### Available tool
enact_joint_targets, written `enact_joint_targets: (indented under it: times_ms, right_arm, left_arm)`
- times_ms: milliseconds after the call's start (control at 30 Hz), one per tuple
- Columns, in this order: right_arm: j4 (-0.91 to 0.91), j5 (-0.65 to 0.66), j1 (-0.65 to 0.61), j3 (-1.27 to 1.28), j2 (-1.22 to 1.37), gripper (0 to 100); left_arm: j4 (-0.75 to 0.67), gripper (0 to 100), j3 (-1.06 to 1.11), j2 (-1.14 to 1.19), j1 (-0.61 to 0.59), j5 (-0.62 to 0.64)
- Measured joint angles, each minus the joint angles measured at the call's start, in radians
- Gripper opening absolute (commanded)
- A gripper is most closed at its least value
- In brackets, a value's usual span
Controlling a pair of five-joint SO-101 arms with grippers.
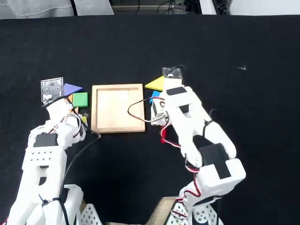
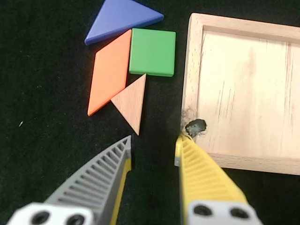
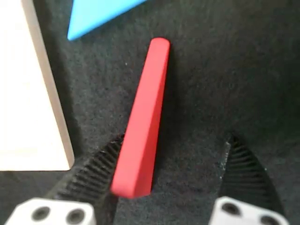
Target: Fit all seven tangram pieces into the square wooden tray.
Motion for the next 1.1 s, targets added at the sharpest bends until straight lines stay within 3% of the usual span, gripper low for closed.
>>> enact_joint_targets:
  times_ms: [467, 700, 1000, 1100]
  right_arm:
    - [0.061, 0.000, 0.000, -0.009, -0.132, 23.7]
    - [0.066, 0.041, 0.000, -0.009, -0.150, 6.6]
    - [0.066, 0.077, 0.000, -0.009, -0.150, 1.1]
    - [0.066, 0.181, 0.000, -0.009, -0.150, 1.1]
  left_arm:
    - [0.000, 16, 0.000, 0.000, 0.000, 0.000]
    - [0.000, 16, 0.000, 0.000, 0.000, 0.000]
    - [0.000, 16, 0.000, 0.000, 0.000, 0.000]
    - [0.000, 16, 0.000, 0.000, -0.003, 0.000]
